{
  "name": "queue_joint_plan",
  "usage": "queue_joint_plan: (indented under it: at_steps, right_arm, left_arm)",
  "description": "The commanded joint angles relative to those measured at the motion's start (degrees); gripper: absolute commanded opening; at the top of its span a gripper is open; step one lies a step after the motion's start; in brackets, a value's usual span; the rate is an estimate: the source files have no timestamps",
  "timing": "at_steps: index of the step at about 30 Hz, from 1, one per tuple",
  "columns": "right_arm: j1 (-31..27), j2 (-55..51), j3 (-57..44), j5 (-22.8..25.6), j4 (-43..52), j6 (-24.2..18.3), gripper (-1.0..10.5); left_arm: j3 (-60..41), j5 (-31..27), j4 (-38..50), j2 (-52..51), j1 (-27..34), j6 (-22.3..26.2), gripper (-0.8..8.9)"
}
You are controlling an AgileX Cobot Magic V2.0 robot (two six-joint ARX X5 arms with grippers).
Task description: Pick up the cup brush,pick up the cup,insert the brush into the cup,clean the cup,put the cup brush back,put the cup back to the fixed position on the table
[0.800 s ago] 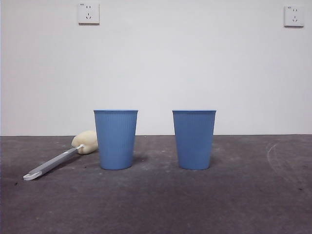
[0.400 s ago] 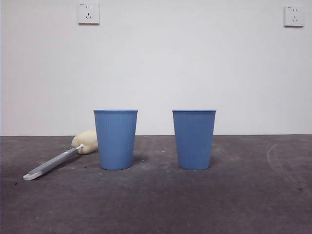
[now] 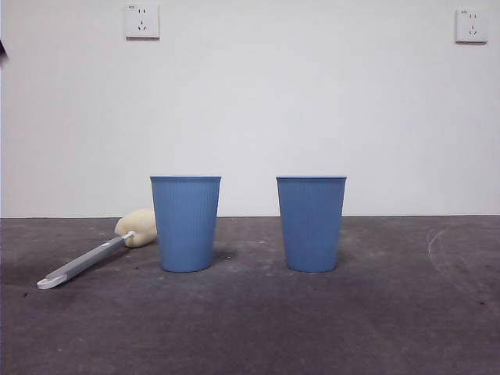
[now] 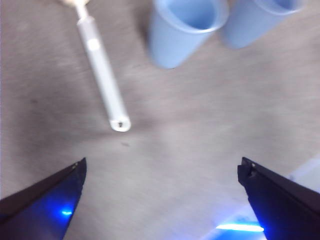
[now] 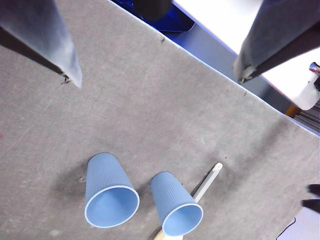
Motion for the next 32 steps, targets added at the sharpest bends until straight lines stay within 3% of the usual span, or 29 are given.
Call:
queue_joint_plan:
  at_steps: [1, 13, 32]
  right_arm:
    - [0.0, 0.26, 0.17, -0.13, 0.37, 0.24, 5.9]
    - [0.02, 2.1, 0.17, -0.13, 0.13, 0.37, 5.9]
    - [0.02, 2.1, 0.17, -0.13, 0.15, 0.39, 5.9]
  left_arm:
    - [-0.02, -3.45, 3.48, 4.31, -2.12, -0.76, 5.64]
    - [-0.02, -16.72, 18.78, 23.96, -9.9, -3.82, 5.64]
    - [-0.02, -21.88, 25.94, 39.04, -12.61, -10.78, 5.61]
